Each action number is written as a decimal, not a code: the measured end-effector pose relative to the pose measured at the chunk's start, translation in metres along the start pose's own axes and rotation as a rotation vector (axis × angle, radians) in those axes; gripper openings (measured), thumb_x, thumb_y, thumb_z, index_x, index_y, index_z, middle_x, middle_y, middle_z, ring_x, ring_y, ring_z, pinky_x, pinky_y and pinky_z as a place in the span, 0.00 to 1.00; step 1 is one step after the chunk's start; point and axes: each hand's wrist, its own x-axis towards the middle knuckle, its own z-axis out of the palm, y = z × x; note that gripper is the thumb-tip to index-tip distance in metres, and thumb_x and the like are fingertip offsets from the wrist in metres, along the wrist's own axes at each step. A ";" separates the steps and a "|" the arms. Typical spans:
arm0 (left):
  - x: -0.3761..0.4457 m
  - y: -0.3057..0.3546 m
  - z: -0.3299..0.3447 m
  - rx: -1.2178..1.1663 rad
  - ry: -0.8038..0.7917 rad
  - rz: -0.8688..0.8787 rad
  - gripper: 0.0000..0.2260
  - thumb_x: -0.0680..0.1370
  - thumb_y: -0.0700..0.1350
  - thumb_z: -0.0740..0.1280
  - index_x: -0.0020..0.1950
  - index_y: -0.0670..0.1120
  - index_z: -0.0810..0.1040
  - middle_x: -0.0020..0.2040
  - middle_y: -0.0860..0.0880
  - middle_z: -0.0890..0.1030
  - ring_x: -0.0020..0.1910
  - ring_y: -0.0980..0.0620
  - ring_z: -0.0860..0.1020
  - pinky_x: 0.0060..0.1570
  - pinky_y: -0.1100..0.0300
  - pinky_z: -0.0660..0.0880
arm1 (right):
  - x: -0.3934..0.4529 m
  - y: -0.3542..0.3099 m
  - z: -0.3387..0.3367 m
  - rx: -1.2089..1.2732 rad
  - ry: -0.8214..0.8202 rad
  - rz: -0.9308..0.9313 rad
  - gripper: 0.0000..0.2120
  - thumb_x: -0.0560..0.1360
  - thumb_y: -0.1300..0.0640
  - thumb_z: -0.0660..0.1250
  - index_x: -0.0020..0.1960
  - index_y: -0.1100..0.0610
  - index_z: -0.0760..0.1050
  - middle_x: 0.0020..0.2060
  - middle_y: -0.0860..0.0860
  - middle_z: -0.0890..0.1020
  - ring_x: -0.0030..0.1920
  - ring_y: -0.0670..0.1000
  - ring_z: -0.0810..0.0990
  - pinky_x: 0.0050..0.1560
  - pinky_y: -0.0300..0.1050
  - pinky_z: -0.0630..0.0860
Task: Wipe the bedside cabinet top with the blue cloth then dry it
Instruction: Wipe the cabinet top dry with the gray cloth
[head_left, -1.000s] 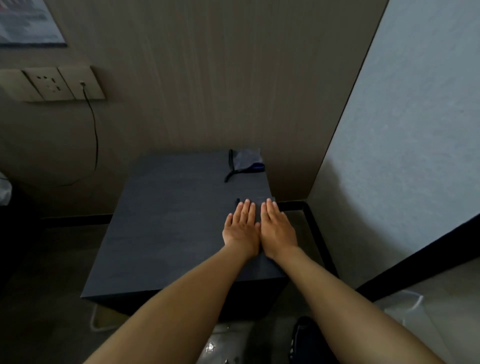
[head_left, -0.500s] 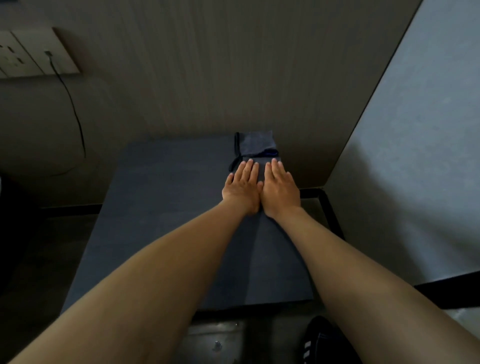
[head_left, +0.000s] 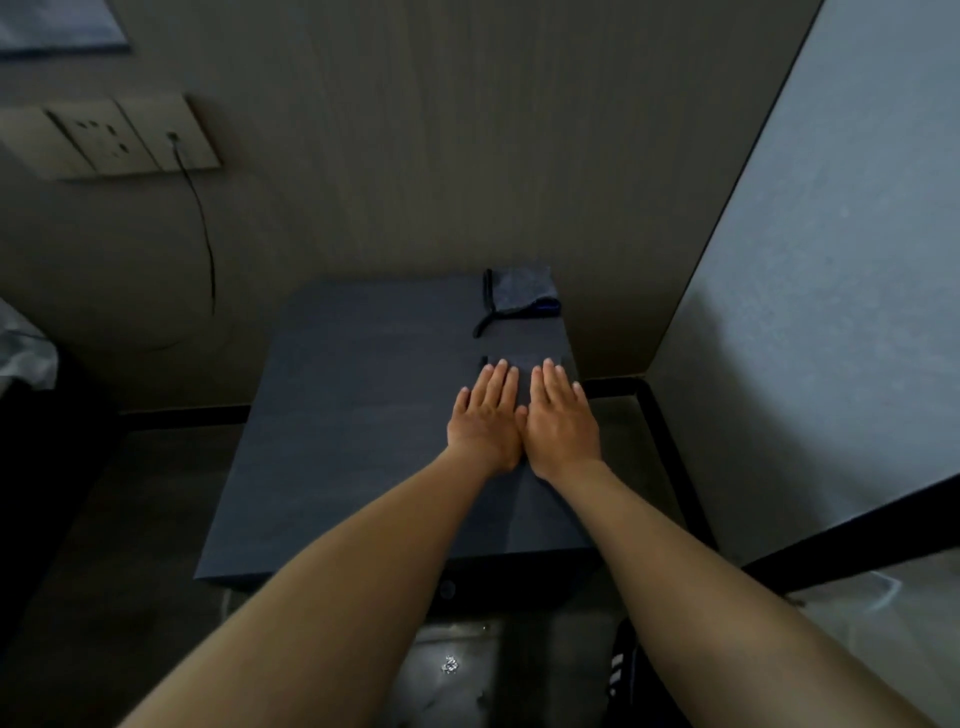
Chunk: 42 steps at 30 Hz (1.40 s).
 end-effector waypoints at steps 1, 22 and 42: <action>-0.012 0.002 0.002 -0.009 -0.003 -0.001 0.27 0.85 0.53 0.43 0.80 0.47 0.35 0.80 0.50 0.34 0.79 0.51 0.34 0.78 0.49 0.40 | -0.011 -0.002 0.000 0.011 -0.005 -0.003 0.29 0.84 0.50 0.49 0.80 0.60 0.45 0.80 0.57 0.47 0.80 0.54 0.44 0.79 0.53 0.47; -0.175 -0.008 0.049 -0.001 0.020 -0.064 0.27 0.85 0.54 0.42 0.79 0.49 0.31 0.78 0.51 0.30 0.77 0.52 0.30 0.78 0.48 0.40 | -0.165 -0.058 0.011 0.019 -0.014 -0.017 0.30 0.84 0.49 0.48 0.80 0.60 0.41 0.80 0.57 0.43 0.80 0.54 0.40 0.78 0.53 0.41; -0.238 -0.192 0.038 -0.023 0.089 -0.307 0.26 0.85 0.54 0.41 0.78 0.50 0.31 0.79 0.52 0.32 0.77 0.52 0.31 0.78 0.48 0.40 | -0.141 -0.255 0.031 0.053 -0.102 -0.221 0.29 0.84 0.48 0.44 0.80 0.60 0.40 0.80 0.56 0.42 0.80 0.53 0.40 0.79 0.53 0.40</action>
